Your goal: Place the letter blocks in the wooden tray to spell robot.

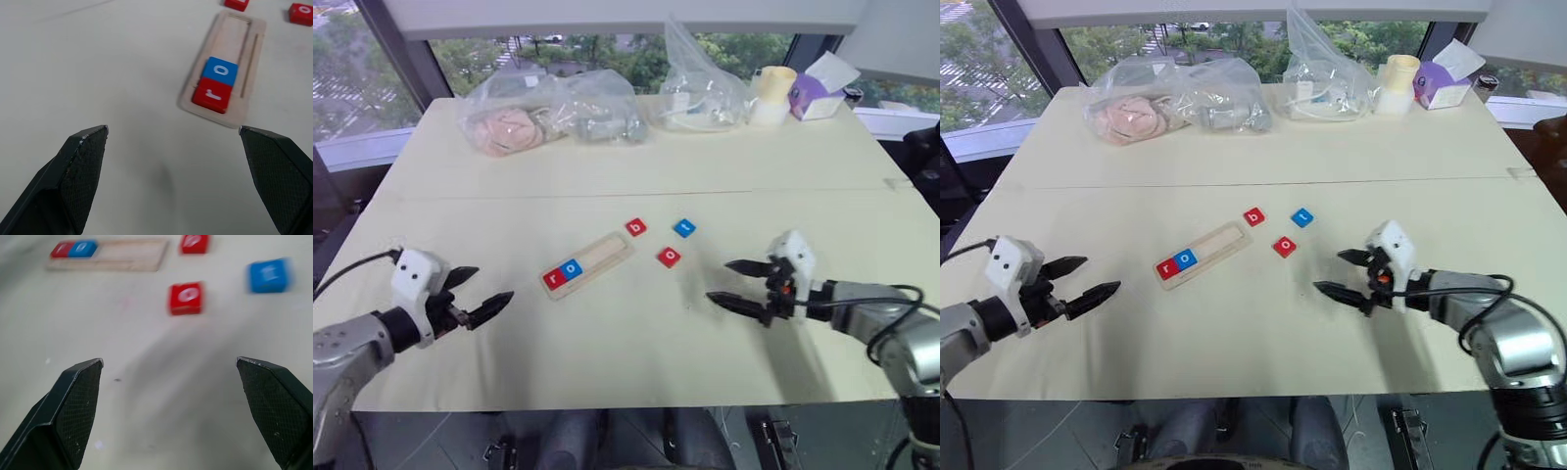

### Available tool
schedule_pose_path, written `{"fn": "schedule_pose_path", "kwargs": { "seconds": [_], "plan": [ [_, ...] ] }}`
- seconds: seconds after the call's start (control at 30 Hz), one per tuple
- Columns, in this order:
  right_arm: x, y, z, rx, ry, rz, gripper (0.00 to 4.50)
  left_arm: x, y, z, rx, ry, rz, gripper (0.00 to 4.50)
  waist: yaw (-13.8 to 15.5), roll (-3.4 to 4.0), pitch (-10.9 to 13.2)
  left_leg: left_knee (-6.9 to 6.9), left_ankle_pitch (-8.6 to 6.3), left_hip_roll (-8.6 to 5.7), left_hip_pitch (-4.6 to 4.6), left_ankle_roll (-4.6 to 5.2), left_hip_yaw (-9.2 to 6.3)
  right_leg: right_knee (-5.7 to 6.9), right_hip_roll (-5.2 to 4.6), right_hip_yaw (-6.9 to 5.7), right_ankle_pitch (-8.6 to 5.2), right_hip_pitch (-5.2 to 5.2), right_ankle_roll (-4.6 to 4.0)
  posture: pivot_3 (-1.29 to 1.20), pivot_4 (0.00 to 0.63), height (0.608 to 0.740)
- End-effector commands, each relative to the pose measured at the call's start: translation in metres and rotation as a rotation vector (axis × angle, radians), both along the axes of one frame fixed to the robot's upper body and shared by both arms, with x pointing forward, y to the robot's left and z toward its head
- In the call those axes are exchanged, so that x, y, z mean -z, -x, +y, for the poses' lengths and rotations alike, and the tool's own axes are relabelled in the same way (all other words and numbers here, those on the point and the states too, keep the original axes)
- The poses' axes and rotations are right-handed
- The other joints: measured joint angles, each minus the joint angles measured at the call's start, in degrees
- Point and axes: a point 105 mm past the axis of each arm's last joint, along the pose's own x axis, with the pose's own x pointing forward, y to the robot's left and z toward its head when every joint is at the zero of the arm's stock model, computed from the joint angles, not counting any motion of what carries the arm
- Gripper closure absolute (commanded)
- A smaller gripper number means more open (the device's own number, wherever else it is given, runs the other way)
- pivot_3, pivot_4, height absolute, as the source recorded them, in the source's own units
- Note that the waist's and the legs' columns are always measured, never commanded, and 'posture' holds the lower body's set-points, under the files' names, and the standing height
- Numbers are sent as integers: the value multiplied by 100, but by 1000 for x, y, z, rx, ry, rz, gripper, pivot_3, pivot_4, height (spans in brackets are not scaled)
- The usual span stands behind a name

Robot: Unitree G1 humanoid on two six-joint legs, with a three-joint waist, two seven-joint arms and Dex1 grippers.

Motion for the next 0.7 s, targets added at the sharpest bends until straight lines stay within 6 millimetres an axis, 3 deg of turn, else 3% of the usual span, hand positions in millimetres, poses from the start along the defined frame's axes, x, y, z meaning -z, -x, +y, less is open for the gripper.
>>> {"fn": "schedule_pose_path", "kwargs": {
  "seconds": [0.03,0.17,0.27,0.53,0.7],
  "plan": [
    [-15,11,23,-98,-29,-30,51,-1,-5,-14,86,-35,-1,0,0,1,-1,-1,0,2,2,0,0,0,0,0,1,2,-1,0,150,740],
    [-6,42,72,-257,-27,7,51,23,-13,-40,218,-134,39,0,0,1,-1,-12,6,2,0,11,11,-5,-4,3,0,-6,-1,0,150,740],
    [-1,57,91,-307,-20,14,51,32,-18,-48,252,-161,47,0,3,-2,1,-19,8,1,-14,16,11,-5,-5,3,-1,-23,1,0,150,740],
    [6,53,98,-266,-37,8,51,32,-33,-57,254,-159,-10,0,2,-2,0,-4,4,-1,-13,7,9,-2,-5,2,3,-18,4,0,150,740],
    [11,50,94,-242,-27,-5,51,48,-40,-56,270,-200,1,0,3,-2,0,-6,9,-2,-13,17,10,-1,-3,1,4,-18,5,0,150,740]
  ]
}}
